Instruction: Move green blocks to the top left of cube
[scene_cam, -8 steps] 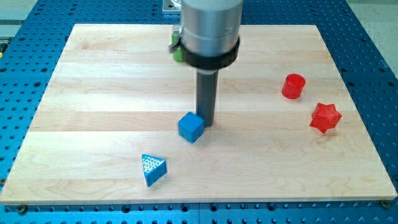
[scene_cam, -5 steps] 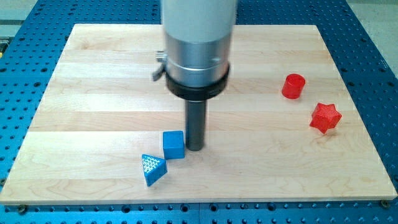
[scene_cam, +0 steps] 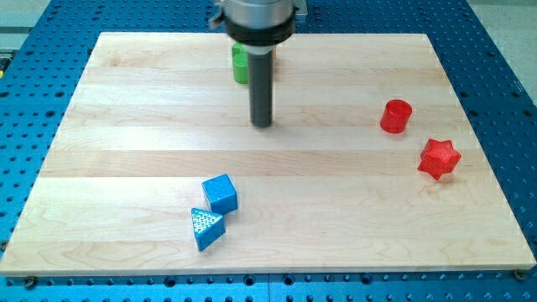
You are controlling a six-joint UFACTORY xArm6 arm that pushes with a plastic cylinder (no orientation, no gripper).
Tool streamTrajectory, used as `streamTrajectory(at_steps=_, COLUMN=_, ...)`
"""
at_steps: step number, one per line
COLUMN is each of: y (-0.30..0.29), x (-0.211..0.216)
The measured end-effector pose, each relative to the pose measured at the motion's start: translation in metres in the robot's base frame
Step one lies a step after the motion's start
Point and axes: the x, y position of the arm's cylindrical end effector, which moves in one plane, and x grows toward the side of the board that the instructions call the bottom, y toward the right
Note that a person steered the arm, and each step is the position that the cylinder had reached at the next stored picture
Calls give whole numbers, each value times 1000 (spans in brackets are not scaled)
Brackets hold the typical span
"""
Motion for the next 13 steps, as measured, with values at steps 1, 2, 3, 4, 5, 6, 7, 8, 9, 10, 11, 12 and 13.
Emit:
streamTrajectory(at_steps=1, y=31, x=-30)
streamTrajectory(at_steps=2, y=59, x=-63)
streamTrajectory(at_steps=3, y=74, x=-126)
streamTrajectory(at_steps=4, y=67, x=-178)
streamTrajectory(at_steps=5, y=27, x=-194)
streamTrajectory(at_steps=6, y=-6, x=-194)
streamTrajectory(at_steps=7, y=-47, x=-193)
streamTrajectory(at_steps=8, y=-68, x=-159)
streamTrajectory(at_steps=9, y=-68, x=-112)
streamTrajectory(at_steps=10, y=-65, x=-129)
streamTrajectory(at_steps=11, y=-39, x=-151)
streamTrajectory(at_steps=12, y=-30, x=-136)
streamTrajectory(at_steps=13, y=-43, x=-103)
